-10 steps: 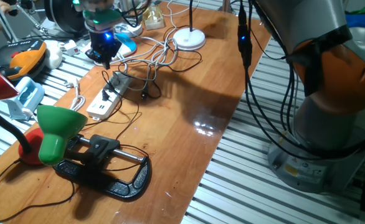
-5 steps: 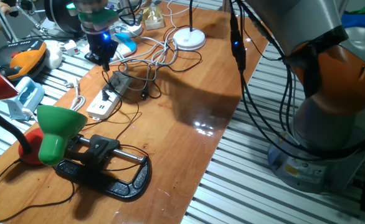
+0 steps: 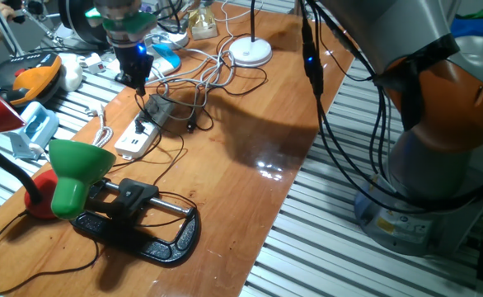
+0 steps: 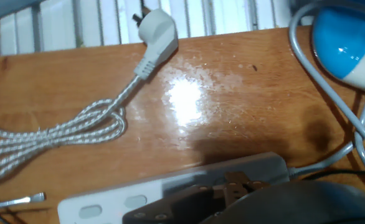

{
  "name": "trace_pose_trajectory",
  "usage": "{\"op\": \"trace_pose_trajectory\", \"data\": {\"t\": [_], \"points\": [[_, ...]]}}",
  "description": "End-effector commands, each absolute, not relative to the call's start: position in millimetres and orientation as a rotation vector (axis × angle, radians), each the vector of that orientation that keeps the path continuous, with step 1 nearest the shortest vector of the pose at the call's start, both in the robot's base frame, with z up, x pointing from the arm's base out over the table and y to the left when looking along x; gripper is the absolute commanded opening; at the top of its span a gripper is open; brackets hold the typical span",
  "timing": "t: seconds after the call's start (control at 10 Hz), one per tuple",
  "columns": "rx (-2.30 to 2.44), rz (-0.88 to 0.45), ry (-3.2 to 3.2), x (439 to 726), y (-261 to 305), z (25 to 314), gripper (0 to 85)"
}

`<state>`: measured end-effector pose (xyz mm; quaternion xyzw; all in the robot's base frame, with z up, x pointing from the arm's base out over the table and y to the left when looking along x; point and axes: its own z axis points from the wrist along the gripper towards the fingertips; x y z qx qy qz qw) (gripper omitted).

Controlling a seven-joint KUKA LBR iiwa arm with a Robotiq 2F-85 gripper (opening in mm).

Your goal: Plug in the power cord of the desk lamp, turn on the socket, and light up the desk lamp

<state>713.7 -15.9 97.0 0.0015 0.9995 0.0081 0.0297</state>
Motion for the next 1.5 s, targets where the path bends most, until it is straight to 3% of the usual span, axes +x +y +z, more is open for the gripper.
{"op": "trace_pose_trajectory", "data": {"t": [0.0,1.4], "points": [[-0.038,0.039,3.084,714.2,-15.8,95.3,0.0],[-0.007,0.017,3.081,707.5,-15.1,64.8,0.0]]}}
